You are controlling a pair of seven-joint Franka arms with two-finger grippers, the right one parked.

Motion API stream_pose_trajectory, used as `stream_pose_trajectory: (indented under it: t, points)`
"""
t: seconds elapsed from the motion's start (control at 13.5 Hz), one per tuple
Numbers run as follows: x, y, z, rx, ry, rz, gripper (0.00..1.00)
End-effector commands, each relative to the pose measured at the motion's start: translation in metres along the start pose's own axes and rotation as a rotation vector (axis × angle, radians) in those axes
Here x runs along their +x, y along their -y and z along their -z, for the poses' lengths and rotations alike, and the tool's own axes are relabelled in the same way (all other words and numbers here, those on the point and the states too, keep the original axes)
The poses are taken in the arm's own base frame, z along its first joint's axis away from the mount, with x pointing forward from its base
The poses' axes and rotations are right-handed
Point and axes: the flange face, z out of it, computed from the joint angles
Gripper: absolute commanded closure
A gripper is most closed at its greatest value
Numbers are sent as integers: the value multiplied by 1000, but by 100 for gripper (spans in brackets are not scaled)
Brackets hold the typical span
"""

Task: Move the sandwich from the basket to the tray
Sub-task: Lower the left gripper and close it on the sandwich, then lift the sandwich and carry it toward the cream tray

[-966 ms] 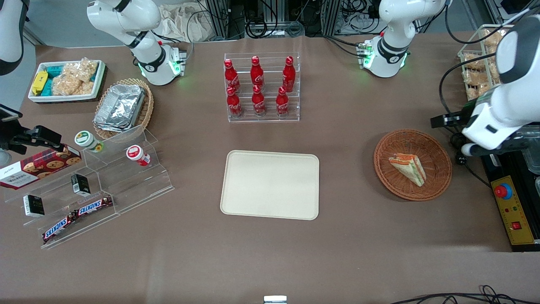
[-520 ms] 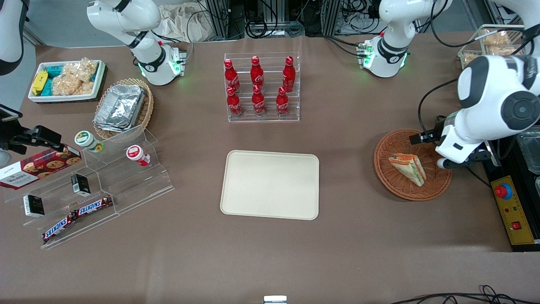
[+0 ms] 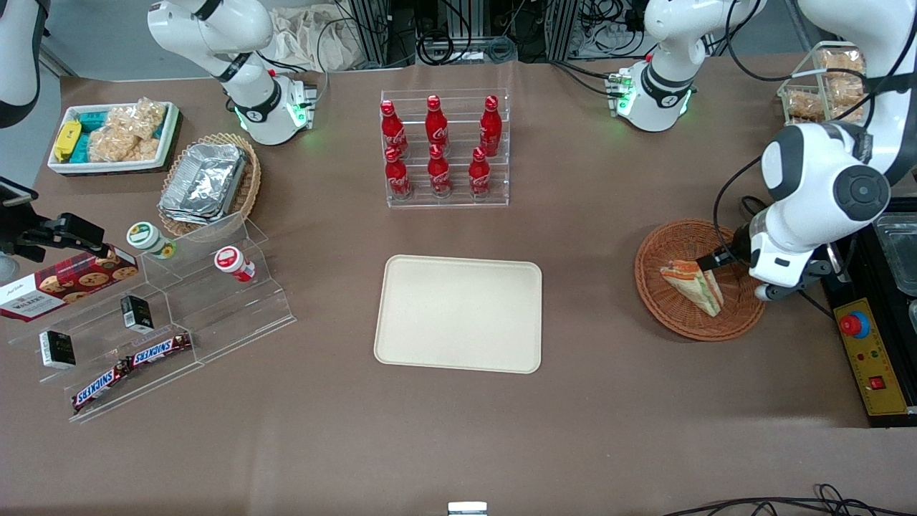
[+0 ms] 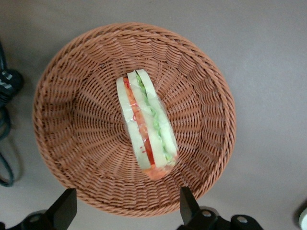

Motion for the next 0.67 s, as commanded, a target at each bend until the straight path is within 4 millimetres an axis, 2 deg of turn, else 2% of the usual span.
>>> stream_pose_trajectory:
  t: [0.0, 0.3, 0.59]
  points:
    - [9, -4, -22, -40, -11, 118, 3]
    - [14, -4, -51, -78, -35, 243, 5]
    - [7, 0, -68, -83, -37, 270, 7]
